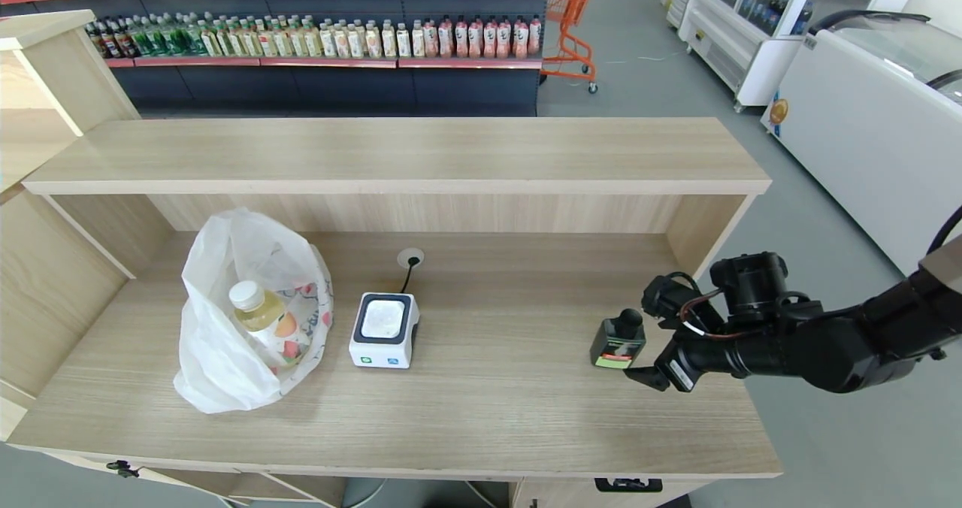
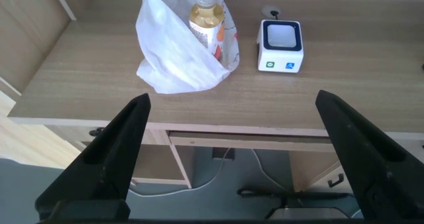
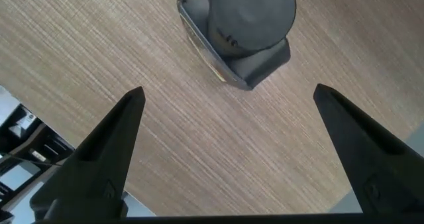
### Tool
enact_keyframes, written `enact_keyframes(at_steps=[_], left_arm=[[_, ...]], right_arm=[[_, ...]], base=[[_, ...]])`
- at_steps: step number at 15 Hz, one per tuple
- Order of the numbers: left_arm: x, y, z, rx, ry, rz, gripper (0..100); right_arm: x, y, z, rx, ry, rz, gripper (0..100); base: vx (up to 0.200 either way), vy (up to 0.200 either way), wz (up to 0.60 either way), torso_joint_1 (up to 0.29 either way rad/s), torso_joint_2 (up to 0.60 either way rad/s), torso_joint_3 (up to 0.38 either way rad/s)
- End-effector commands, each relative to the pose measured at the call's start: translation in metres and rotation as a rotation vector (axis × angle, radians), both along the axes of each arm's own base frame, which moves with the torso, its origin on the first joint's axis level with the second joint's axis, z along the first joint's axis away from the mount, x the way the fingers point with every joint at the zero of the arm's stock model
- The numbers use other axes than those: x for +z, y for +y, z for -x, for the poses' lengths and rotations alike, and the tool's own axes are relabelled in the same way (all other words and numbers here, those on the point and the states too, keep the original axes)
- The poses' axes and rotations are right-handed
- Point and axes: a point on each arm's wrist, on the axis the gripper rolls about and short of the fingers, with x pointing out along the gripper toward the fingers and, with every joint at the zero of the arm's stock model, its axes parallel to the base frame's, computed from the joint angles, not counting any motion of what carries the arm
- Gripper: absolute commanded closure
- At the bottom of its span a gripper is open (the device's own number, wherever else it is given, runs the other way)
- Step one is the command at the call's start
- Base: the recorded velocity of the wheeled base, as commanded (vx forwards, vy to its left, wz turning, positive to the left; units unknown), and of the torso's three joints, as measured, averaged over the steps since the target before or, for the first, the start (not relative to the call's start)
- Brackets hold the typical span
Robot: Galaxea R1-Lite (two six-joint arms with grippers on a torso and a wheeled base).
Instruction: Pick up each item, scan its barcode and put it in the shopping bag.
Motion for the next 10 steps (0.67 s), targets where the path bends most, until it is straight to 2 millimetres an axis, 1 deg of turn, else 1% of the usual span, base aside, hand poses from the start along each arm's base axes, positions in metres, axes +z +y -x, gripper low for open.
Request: enact_keyframes(at_steps=[1, 7, 10], left_arm=[[0.000, 0.000, 0.000, -0.002, 0.000, 0.000, 0], [0.000, 0.000, 0.000, -0.001, 0.000, 0.000, 0], [0.000, 0.000, 0.000, 0.001, 0.000, 0.000, 0]], right_arm=[[-0.008, 0.005, -0.012, 0.006, 0.006, 0.001, 0], [-0.013, 0.020, -0.028, 0.035, -0.008, -0.005, 0], [-0.020, 0.026, -0.035, 0.047, -0.006, -0.004, 0]], base=[[0.000, 0.000, 0.00, 0.000, 0.00, 0.000], [0.000, 0.000, 0.00, 0.000, 0.00, 0.000], [0.000, 0.000, 0.00, 0.000, 0.00, 0.000]])
